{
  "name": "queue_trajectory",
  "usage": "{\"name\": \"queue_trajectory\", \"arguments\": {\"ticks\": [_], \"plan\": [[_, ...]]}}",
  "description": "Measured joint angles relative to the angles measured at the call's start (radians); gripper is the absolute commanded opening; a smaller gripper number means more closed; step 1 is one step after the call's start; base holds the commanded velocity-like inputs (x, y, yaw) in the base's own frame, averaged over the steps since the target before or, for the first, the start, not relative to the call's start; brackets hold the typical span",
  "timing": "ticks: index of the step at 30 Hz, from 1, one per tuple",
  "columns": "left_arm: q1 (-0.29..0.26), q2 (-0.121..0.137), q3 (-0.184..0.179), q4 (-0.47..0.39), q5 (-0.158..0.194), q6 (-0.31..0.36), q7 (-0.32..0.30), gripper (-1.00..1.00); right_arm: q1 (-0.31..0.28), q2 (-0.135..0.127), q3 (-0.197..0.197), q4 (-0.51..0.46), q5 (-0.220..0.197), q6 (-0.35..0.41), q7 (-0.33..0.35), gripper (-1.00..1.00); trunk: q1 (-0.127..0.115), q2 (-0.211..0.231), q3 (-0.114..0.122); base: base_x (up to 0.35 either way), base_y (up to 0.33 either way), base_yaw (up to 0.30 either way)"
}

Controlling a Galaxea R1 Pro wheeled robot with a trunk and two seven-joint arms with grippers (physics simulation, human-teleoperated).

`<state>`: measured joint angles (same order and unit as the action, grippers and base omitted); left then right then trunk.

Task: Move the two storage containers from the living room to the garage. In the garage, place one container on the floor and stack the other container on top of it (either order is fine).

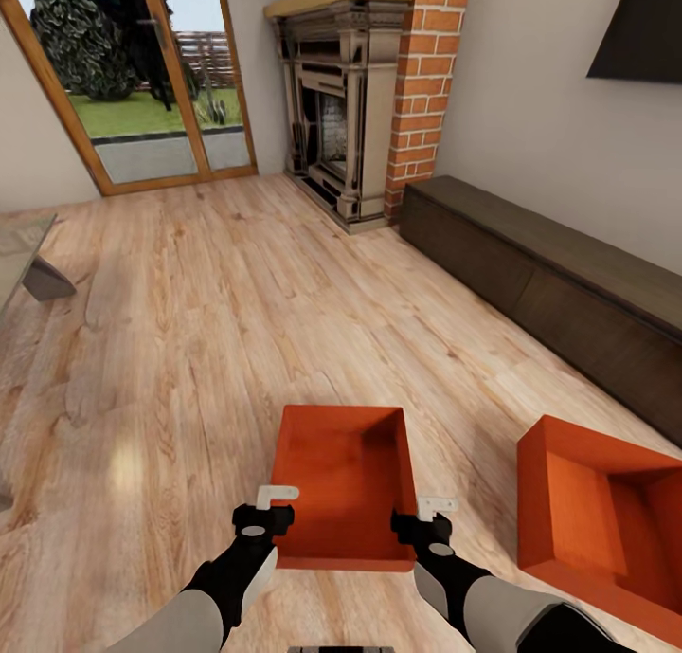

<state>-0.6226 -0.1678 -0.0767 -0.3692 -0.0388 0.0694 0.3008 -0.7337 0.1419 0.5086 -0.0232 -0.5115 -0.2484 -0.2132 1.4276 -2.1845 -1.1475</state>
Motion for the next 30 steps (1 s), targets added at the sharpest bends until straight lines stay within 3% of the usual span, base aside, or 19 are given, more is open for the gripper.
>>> {"name": "queue_trajectory", "arguments": {"ticks": [21,30], "plan": [[0.0,0.0,0.001,0.0,0.0,0.003,0.004,1.0,-0.001,-0.004,0.01,0.001,0.003,0.0,0.006,1.0,0.081,-0.147,-0.066,0.0,0.0,0.0],[0.0,0.0,0.002,0.0,0.0,0.003,0.005,1.0,-0.001,-0.004,0.01,0.001,-0.001,0.0,0.002,1.0,0.081,-0.147,-0.066,0.0,0.0,0.0]]}}
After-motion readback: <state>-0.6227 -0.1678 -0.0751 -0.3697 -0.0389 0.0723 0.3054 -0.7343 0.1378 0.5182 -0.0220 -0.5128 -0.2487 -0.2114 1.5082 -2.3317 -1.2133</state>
